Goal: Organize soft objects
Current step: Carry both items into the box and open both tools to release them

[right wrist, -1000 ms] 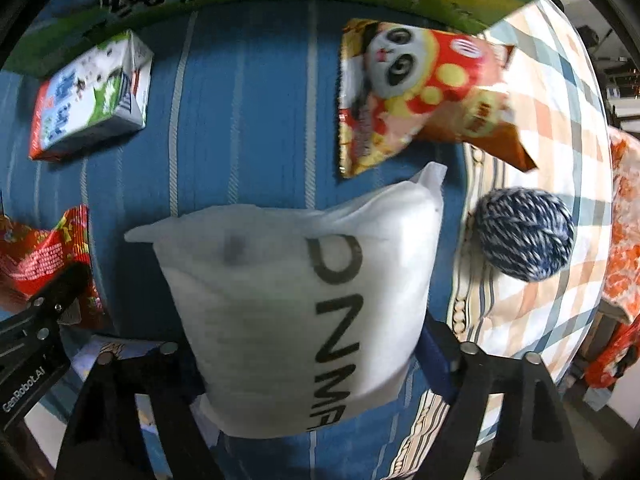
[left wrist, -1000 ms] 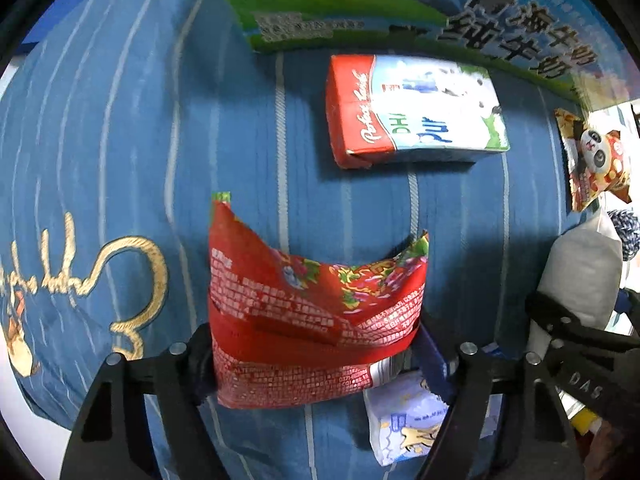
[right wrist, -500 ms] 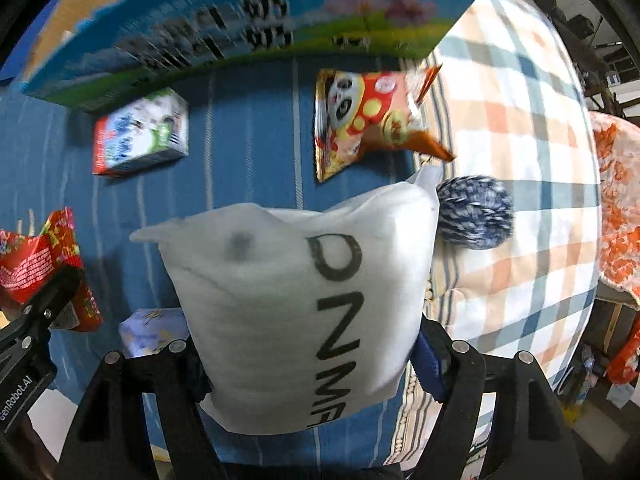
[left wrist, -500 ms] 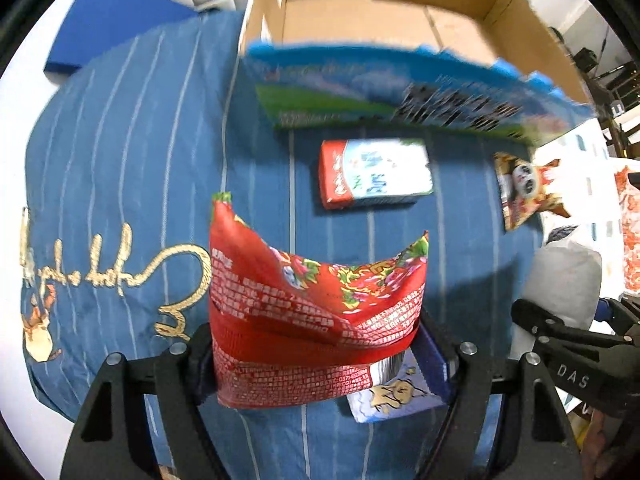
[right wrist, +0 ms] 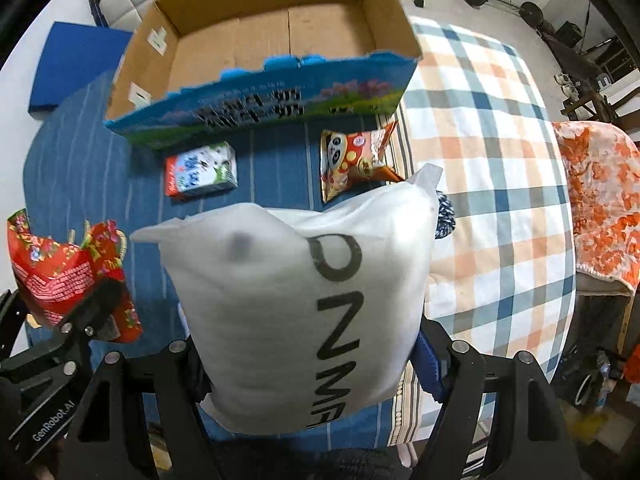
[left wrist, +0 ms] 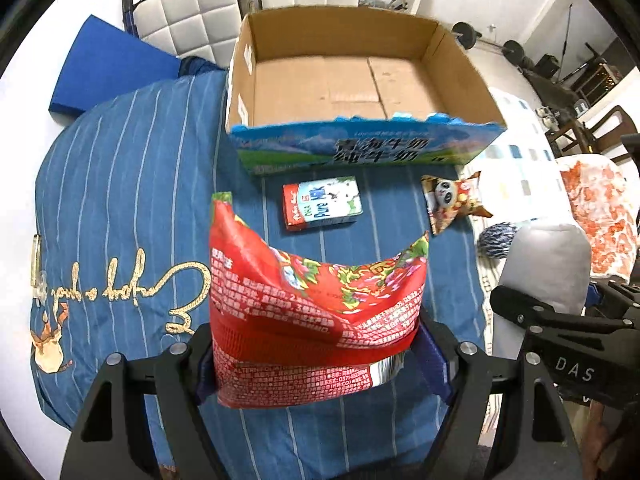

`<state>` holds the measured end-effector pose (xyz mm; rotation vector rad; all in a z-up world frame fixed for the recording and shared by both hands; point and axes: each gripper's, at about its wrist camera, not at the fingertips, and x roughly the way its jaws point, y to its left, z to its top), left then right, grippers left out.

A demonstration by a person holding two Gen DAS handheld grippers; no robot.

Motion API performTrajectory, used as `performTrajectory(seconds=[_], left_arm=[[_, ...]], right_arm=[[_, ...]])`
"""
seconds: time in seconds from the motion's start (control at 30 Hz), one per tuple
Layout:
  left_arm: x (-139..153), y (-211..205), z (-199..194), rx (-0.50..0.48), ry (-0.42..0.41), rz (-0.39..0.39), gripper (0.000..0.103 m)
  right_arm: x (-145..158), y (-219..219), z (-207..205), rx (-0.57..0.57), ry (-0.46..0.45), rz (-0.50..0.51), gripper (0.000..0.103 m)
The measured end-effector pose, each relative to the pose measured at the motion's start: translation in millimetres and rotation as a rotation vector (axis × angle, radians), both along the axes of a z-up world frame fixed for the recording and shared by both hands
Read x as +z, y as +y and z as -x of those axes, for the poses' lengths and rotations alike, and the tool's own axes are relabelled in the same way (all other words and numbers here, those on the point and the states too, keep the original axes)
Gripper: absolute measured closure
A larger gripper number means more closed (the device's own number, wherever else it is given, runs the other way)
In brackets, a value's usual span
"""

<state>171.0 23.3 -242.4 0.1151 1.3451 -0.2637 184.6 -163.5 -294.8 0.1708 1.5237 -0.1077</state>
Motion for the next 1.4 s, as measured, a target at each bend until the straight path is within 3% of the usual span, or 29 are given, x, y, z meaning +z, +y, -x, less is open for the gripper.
performTrajectory(seconds=[0.33, 0.53, 0.67, 0.87, 1.07, 1.2, 1.4], left_arm=[[51, -11, -21, -0.012, -0.062, 0.081, 0.025], [75, -22, -88, 0.014, -0.103, 0.137, 0.025], [65, -29, -145, 0.034, -0.097, 0.134, 0.025], [15, -42, -235, 0.067, 0.034, 0.169, 0.025], [-52, -58, -307, 0.123, 0.155, 0.131, 0.025], [-82, -69, -335, 0.132, 0.199, 0.107, 0.025], [-120, -78, -357, 0.132, 0.288, 0.092, 0.025]], right_arm=[[43, -9, -6, -0.01, -0.096, -0.067, 0.025], [76, -21, -51, 0.01, -0.165, -0.102, 0.025], [81, -29, -106, 0.025, -0.205, -0.089, 0.025], [41, -37, -206, 0.048, -0.178, -0.06, 0.025], [-40, -45, -303, 0.051, -0.068, -0.043, 0.024], [-83, -49, -345, 0.057, -0.012, -0.011, 0.023], [-125, -48, -381, 0.077, 0.037, 0.023, 0.022]])
